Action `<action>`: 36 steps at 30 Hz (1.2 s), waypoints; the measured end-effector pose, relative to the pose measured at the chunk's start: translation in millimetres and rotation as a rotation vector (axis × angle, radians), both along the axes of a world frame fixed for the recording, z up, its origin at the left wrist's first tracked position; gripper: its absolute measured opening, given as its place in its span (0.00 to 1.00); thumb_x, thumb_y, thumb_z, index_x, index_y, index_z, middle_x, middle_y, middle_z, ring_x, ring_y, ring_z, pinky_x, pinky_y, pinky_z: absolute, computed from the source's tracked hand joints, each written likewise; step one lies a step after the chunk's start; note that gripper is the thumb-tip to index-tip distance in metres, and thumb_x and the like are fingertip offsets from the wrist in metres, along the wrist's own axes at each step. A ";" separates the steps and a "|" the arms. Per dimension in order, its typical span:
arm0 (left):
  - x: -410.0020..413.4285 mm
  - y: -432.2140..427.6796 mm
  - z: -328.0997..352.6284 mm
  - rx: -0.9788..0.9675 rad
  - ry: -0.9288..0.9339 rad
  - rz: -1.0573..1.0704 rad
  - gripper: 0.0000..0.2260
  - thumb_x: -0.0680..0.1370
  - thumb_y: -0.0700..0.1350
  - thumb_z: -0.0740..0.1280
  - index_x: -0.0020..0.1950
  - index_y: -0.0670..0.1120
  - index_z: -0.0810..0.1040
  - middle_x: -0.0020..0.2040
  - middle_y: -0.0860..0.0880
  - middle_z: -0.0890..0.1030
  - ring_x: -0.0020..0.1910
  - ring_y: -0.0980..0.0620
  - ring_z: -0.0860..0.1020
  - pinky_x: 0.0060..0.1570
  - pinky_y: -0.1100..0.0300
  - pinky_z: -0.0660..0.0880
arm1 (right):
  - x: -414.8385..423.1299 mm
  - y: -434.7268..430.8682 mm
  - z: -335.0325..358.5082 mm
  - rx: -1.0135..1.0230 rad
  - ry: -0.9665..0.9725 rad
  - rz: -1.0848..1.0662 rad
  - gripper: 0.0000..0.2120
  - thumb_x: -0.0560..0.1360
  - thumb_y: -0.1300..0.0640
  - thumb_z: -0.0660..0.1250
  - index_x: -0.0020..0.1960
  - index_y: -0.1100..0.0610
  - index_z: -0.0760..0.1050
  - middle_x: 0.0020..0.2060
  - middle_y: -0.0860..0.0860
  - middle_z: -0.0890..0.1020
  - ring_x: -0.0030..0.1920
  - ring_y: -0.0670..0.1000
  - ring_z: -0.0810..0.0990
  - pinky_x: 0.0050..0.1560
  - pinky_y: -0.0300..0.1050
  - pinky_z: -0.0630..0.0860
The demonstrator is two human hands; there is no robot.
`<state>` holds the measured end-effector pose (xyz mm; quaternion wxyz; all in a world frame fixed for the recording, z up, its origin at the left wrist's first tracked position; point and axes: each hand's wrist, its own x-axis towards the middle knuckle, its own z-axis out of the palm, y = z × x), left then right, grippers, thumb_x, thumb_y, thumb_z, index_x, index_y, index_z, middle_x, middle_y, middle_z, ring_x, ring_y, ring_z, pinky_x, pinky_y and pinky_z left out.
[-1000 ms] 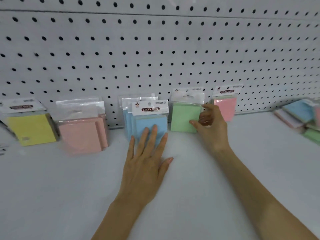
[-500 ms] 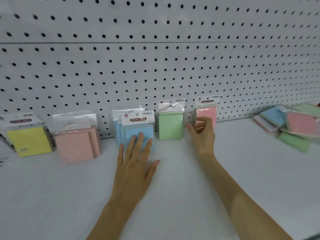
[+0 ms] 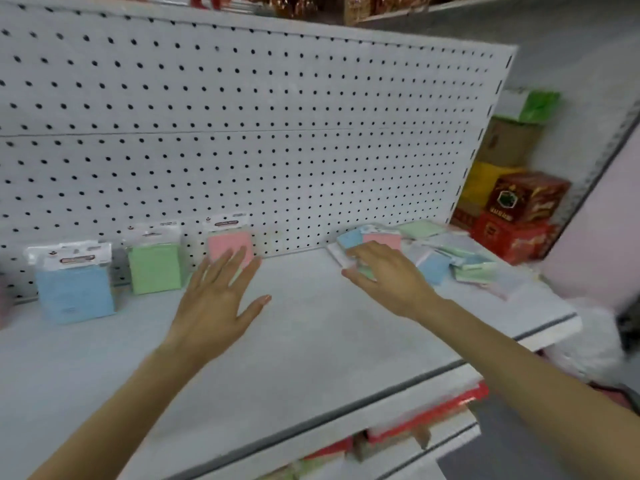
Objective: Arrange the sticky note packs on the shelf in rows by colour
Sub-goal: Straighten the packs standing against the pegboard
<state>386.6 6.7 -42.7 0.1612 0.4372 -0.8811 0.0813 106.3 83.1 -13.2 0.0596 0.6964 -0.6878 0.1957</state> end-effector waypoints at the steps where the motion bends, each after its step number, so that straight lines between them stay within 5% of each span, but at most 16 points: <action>1: -22.8 6.8 1.6 -0.017 -0.024 -0.019 0.33 0.78 0.66 0.43 0.75 0.49 0.65 0.75 0.46 0.64 0.74 0.45 0.62 0.73 0.51 0.48 | -31.9 11.8 1.2 0.027 0.029 -0.033 0.22 0.78 0.40 0.57 0.67 0.50 0.70 0.65 0.49 0.73 0.64 0.53 0.71 0.61 0.47 0.66; 8: -139.2 54.2 0.2 0.062 -0.075 -0.077 0.38 0.74 0.69 0.36 0.76 0.50 0.61 0.77 0.45 0.58 0.76 0.45 0.58 0.75 0.48 0.50 | -200.0 105.7 -3.3 0.243 -0.064 -0.212 0.32 0.74 0.33 0.52 0.72 0.49 0.65 0.71 0.51 0.66 0.70 0.54 0.65 0.70 0.52 0.61; 14: -189.3 51.8 0.9 0.108 -0.100 -0.049 0.42 0.71 0.71 0.34 0.77 0.51 0.58 0.77 0.44 0.59 0.74 0.44 0.60 0.73 0.50 0.53 | -260.6 122.1 -6.9 0.235 -0.285 -0.151 0.26 0.77 0.41 0.57 0.72 0.49 0.64 0.70 0.49 0.68 0.69 0.51 0.67 0.69 0.48 0.63; 21: -239.2 6.9 -17.9 0.314 0.028 0.067 0.27 0.80 0.62 0.49 0.77 0.54 0.56 0.77 0.46 0.57 0.75 0.45 0.57 0.72 0.51 0.55 | -277.4 87.2 -39.2 0.266 -0.329 -0.067 0.30 0.71 0.35 0.54 0.71 0.44 0.64 0.72 0.46 0.66 0.71 0.48 0.63 0.71 0.44 0.59; 26: -279.5 -21.2 -41.8 0.360 0.368 0.127 0.37 0.70 0.68 0.46 0.74 0.49 0.64 0.67 0.42 0.69 0.65 0.41 0.66 0.61 0.47 0.65 | -321.0 41.7 -33.0 0.292 -0.323 -0.078 0.30 0.72 0.36 0.55 0.71 0.46 0.65 0.72 0.48 0.66 0.72 0.48 0.62 0.70 0.43 0.58; 31: -287.2 -31.9 -56.4 0.323 0.668 0.250 0.31 0.71 0.65 0.61 0.68 0.50 0.71 0.56 0.48 0.73 0.54 0.48 0.67 0.54 0.55 0.65 | -340.1 -30.7 -29.9 0.275 -0.445 -0.146 0.22 0.77 0.46 0.63 0.69 0.50 0.68 0.68 0.49 0.70 0.68 0.50 0.67 0.63 0.38 0.60; 33: -287.4 -32.9 -58.9 0.354 0.870 0.272 0.23 0.73 0.55 0.70 0.66 0.50 0.73 0.54 0.49 0.74 0.51 0.51 0.69 0.51 0.60 0.67 | -338.1 -52.1 -38.5 0.309 -0.517 -0.146 0.24 0.76 0.46 0.65 0.70 0.52 0.67 0.67 0.49 0.70 0.67 0.49 0.67 0.60 0.37 0.61; 36: -284.5 -33.1 -57.0 0.448 1.085 0.328 0.15 0.75 0.48 0.70 0.60 0.52 0.75 0.52 0.48 0.76 0.44 0.55 0.75 0.48 0.60 0.73 | -334.2 -67.1 -53.5 0.374 -0.590 -0.121 0.27 0.74 0.48 0.68 0.70 0.54 0.66 0.62 0.49 0.73 0.57 0.45 0.70 0.52 0.34 0.64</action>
